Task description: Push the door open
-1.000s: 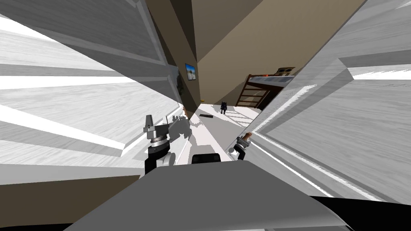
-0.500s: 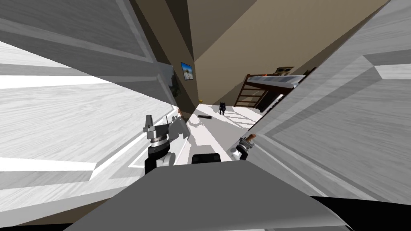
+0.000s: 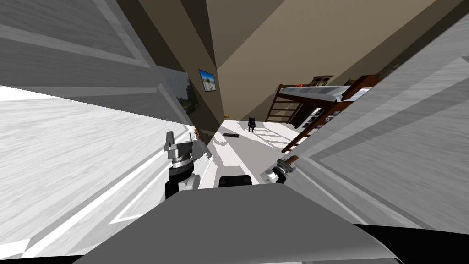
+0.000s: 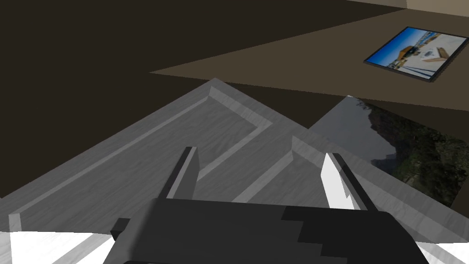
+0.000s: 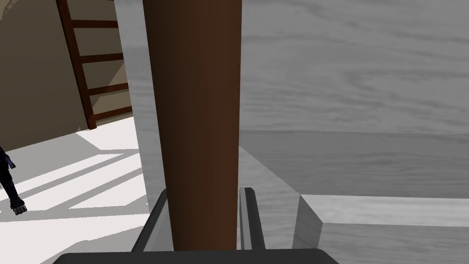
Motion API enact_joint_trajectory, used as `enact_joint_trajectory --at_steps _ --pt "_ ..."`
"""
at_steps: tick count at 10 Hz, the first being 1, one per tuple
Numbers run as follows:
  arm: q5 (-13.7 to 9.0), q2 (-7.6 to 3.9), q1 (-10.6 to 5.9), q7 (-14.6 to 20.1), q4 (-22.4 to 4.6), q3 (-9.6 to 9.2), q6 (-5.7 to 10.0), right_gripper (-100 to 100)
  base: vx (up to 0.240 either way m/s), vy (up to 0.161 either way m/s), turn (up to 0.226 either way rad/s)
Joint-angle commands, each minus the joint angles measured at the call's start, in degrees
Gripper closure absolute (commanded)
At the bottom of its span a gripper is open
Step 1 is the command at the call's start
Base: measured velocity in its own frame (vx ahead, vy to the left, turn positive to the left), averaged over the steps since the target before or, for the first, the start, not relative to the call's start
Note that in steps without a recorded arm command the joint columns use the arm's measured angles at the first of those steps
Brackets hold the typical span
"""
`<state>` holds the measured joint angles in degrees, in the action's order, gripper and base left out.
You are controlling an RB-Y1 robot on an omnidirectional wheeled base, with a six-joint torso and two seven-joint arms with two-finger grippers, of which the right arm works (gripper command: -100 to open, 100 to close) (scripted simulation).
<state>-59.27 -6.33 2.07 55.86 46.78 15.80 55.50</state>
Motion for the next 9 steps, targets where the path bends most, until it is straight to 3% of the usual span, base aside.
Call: enact_joint_trajectory --at_steps 1,9 --pt "-0.84 -0.03 1.11 -0.54 0.74 1.34 0.65 100 0.191 -0.105 -0.06" --pt "-3.56 -0.23 1.66 -1.36 0.68 4.54 1.22 100 0.149 -0.063 -0.051"
